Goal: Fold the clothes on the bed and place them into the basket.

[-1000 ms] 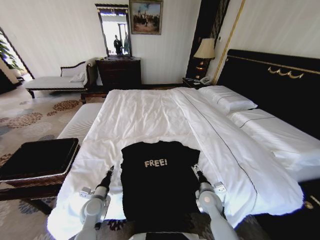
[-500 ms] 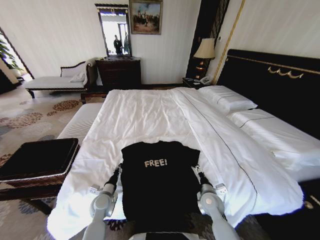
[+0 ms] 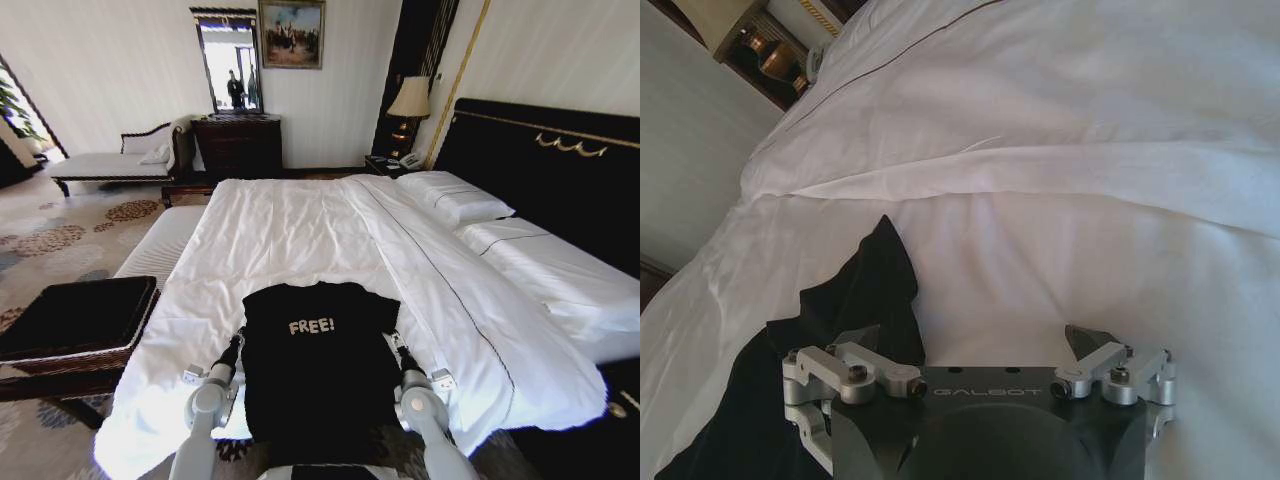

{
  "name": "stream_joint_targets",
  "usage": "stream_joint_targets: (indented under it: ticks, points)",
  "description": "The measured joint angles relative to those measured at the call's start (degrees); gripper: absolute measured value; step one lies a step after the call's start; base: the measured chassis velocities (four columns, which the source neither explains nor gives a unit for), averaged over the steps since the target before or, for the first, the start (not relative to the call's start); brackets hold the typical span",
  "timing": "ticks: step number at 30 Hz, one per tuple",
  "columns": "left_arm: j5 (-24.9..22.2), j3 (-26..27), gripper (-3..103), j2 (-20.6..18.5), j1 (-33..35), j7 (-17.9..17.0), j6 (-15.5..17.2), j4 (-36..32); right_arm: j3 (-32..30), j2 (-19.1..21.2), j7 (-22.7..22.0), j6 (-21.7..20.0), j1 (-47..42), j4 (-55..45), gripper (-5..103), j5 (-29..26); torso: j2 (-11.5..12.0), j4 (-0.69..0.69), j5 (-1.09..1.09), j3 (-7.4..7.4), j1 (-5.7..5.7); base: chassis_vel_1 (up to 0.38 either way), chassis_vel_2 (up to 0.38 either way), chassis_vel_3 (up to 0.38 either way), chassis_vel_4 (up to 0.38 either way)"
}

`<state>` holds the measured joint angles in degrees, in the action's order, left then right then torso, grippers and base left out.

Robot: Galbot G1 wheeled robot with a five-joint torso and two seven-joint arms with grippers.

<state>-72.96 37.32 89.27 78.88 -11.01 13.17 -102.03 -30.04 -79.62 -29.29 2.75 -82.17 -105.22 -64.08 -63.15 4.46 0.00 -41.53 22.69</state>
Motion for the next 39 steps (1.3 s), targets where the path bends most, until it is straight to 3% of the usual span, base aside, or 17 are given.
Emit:
stream_joint_targets:
  ticks: [11, 26, 29, 30, 31, 33, 37, 39]
  points:
    - [0.69, 2.71, 0, -2.57, 5.49, -0.69, -1.72, -7.68, 0.2, -0.49, -0.08, -0.03, 0.33, 0.01, 100, 0.3, 0.0, 0.0, 0.0, 0.0, 0.0, 0.0, 0.0, 0.0, 0.0]
    - [3.14, 4.25, 0, -2.44, 7.41, -1.28, -3.08, -6.66, 2.0, -1.64, -0.11, -0.07, 1.13, 0.33, 100, 1.63, 0.0, 0.0, 0.0, 0.0, 0.0, 0.0, 0.0, 0.0, 0.0]
    - [3.4, 3.65, 11, -2.44, 8.0, -1.49, -2.39, -7.45, 1.87, -1.52, -0.1, -0.08, 1.03, 0.41, 100, 1.62, 0.0, 0.0, 0.0, 0.0, 0.0, 0.0, 0.0, 0.0, 0.0]
    - [1.73, 3.48, 27, -2.81, 9.76, -2.48, -1.69, -10.73, 1.24, -1.11, -0.03, -0.08, 1.01, 0.61, 100, 1.08, 0.0, -0.01, 0.01, 0.0, 0.0, 0.0, 0.0, 0.0, 0.0]
    - [0.6, 3.73, 32, -2.98, 10.13, -2.61, -1.49, -11.7, 1.07, -0.98, 0.03, -0.08, 1.02, 0.72, 100, 0.87, 0.0, -0.01, 0.01, 0.0, 0.0, 0.0, 0.0, 0.0, 0.0]
    - [-0.03, 3.9, 32, -3.06, 10.26, -2.68, -1.38, -12.2, 1.01, -0.93, 0.05, -0.08, 1.02, 0.8, 100, 0.79, 0.0, -0.01, 0.01, 0.0, 0.0, 0.0, 0.0, 0.0, 0.0]
    - [-0.38, 4.25, 54, -3.39, 8.37, -2.72, -0.83, -11.75, 0.93, -0.72, 0.23, -0.01, 1.14, 1.42, 100, 0.56, 0.0, 0.0, 0.0, 0.0, 0.0, 0.0, 0.0, 0.0, 0.0]
    - [0.03, 4.09, 59, -3.39, 7.31, -2.72, -0.72, -10.54, 0.98, -0.74, 0.23, 0.0, 1.2, 1.42, 100, 0.55, 0.0, 0.01, -0.01, 0.0, 0.0, 0.0, 0.0, 0.0, 0.0]
